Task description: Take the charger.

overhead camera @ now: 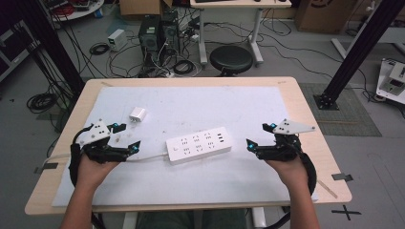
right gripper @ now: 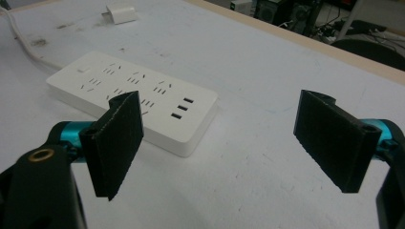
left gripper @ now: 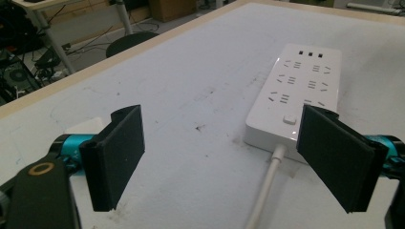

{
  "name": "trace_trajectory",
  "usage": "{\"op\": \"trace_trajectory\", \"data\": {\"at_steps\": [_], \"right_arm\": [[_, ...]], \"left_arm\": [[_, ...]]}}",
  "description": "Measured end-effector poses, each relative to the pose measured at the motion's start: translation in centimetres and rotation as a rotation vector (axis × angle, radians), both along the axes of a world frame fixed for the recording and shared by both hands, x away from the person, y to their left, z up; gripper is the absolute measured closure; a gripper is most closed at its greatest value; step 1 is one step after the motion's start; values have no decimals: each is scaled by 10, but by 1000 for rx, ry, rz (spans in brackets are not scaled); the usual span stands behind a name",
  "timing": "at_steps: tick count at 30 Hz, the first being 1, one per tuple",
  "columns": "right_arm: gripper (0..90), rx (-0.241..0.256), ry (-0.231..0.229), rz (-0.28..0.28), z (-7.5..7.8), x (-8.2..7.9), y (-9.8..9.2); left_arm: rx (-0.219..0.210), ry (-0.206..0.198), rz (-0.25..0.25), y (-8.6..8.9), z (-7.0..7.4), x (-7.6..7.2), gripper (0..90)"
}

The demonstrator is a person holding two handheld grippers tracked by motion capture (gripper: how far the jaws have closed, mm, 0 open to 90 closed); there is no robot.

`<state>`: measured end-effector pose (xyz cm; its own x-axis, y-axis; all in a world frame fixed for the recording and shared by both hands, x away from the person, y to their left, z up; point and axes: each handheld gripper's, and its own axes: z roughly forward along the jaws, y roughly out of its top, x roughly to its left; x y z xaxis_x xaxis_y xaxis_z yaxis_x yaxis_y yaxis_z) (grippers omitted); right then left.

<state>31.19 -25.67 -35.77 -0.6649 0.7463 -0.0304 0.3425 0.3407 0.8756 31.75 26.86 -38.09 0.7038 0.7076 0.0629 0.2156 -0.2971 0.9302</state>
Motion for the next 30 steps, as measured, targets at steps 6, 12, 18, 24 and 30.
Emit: {"op": "trace_trajectory", "data": {"at_steps": [6,12,18,24,30], "right_arm": [[174,-8,-7,9,5,-1,0],[175,-15,-5,-3,4,-1,0],[175,-14,2,-7,0,-2,1],[175,-23,12,-15,-2,-4,0],[175,-24,22,-30,-6,-6,-5]], "left_arm": [[8,13,29,2,4,9,166],[23,35,92,2,11,29,167],[61,70,149,-1,17,66,166],[86,123,205,-2,8,102,166],[90,217,260,1,-21,133,166]]}}
